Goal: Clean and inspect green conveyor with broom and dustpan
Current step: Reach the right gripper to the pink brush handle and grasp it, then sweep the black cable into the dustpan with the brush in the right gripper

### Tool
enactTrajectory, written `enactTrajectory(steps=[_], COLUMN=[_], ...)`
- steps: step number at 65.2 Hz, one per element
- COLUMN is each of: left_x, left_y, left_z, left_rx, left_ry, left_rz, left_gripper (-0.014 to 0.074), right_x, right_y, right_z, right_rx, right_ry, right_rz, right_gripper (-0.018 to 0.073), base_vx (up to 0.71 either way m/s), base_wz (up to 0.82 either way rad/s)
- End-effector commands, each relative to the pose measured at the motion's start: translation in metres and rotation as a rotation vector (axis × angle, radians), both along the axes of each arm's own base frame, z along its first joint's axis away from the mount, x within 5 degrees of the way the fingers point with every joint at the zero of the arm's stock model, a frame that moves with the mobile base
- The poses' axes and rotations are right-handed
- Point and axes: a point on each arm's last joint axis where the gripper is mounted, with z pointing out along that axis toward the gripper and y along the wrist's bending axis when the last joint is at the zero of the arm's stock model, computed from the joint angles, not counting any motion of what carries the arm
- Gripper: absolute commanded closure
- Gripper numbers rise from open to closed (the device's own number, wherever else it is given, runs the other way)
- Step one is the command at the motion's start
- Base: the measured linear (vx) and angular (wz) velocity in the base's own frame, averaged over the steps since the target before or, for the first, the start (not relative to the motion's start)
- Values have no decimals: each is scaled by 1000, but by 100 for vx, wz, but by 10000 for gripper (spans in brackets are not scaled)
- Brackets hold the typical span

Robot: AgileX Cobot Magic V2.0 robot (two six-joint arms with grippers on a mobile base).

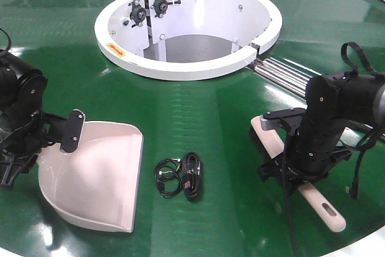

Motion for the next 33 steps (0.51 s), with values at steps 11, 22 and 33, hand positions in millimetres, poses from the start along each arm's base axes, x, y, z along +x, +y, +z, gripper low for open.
enactTrajectory(steps=[11, 22, 33], left_x=[-1, -1, -1], left_y=[0, 0, 0], left_z=[19, 19, 19], left_rx=[-1, -1, -1], left_ry=[-62, -62, -62], left_rz=[5, 5, 5], left_gripper=[603, 603, 603], right_x=[-9, -21, -31], right_y=[0, 4, 30], right_z=[52, 67, 67], right_rx=[76, 142, 140], right_ry=[-145, -131, -121], right_rz=[-71, -132, -99], right_gripper=[568, 565, 564], base_vx=[0, 0, 0], base_wz=[0, 0, 0])
